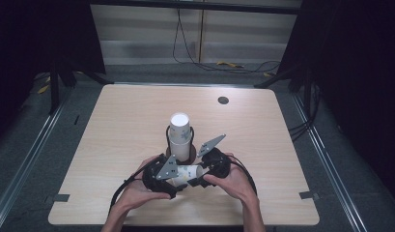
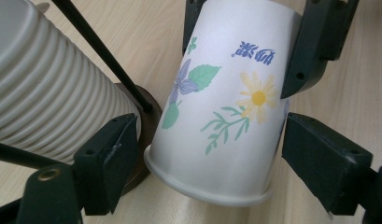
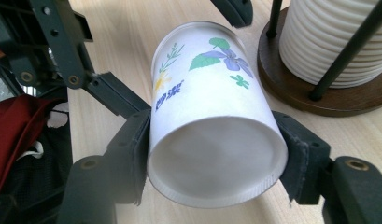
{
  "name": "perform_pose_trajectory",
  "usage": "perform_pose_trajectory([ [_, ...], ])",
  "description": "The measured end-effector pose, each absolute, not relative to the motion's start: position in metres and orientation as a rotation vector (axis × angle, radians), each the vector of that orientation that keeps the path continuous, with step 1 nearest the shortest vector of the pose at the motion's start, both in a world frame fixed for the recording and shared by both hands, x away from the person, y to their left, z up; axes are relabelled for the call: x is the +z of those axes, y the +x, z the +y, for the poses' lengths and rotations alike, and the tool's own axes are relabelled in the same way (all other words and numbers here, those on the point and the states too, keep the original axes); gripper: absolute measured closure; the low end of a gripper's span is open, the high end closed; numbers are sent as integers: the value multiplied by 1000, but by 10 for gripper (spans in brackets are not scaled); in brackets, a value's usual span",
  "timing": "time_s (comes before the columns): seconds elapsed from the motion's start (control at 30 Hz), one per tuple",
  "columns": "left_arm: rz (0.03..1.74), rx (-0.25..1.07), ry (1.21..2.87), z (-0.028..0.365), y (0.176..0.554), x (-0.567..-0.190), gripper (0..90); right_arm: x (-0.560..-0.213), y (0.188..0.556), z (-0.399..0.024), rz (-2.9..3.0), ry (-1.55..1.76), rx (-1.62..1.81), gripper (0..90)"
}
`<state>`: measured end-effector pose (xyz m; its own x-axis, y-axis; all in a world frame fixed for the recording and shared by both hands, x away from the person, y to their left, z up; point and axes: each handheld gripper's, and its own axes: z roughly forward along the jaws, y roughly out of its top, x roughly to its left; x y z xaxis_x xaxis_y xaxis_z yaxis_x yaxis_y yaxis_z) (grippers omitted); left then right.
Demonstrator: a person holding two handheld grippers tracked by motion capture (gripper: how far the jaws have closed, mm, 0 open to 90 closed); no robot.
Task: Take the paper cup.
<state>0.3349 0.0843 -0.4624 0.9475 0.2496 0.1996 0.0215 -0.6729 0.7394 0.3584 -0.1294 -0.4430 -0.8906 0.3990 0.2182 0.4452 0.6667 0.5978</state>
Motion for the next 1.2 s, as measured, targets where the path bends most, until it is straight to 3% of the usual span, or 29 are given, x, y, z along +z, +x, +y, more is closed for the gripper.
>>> perform_pose_trajectory([
  [0.77, 339, 275, 2137, 105, 337, -462, 198, -441, 357, -143, -2792, -807, -1163, 350],
  [1.2, 364, 234, 2070, 112, 339, -465, 159, -450, 354, -153, -2743, -821, -1276, 351],
])
